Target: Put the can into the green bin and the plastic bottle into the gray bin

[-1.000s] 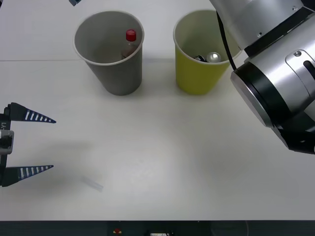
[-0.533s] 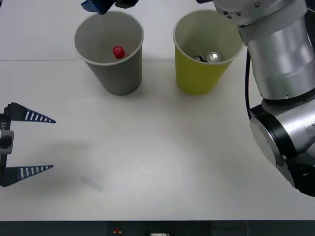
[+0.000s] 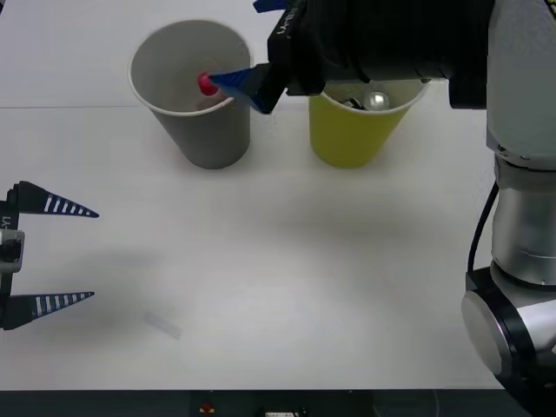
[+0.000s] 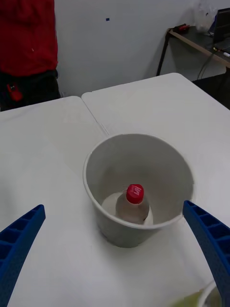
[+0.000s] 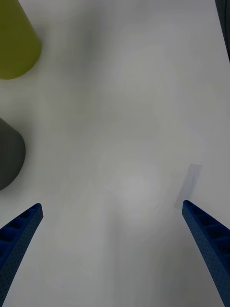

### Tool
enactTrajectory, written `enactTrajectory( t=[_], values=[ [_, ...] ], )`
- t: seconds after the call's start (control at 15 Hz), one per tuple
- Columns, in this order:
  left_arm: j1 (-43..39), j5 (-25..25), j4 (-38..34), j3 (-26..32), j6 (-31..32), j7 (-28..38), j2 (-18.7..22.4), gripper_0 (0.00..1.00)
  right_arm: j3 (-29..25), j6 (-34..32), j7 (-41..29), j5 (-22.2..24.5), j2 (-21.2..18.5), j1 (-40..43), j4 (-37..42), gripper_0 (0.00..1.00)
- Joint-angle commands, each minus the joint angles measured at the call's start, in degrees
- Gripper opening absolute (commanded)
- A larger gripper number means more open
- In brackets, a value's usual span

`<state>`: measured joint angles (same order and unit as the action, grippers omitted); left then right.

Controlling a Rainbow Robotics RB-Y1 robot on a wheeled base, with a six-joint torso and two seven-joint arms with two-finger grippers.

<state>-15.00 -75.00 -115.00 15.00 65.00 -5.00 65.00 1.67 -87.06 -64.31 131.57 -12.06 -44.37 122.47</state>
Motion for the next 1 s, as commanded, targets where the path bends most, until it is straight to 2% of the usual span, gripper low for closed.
enactTrajectory(
  t=[0.07,0.27,0.47,0.73,1.0],
  values=[
    [0.0,0.0,0.0,0.0,0.0,0.0,0.0,1.0,-0.7,0.5,0.7,-4.0,-3.8,7.5,6.7,0.96],
    [0.0,0.0,0.0,0.0,0.0,0.0,0.0,1.0,-1.8,0.7,1.6,-8.4,-7.8,13.6,11.5,0.97],
    [0.0,0.0,0.0,0.0,0.0,0.0,0.0,1.0,-3.3,0.7,3.6,-9.1,-8.4,20.1,15.0,0.97],
    [0.0,0.0,0.0,0.0,0.0,0.0,0.0,1.0,-6.2,1.2,11.4,-12.0,-9.4,28.2,15.4,0.97],
    [0.0,0.0,0.0,0.0,0.0,0.0,0.0,1.0,-5.7,8.1,13.2,-16.3,-17.5,36.4,15.4,0.97]
  ],
)
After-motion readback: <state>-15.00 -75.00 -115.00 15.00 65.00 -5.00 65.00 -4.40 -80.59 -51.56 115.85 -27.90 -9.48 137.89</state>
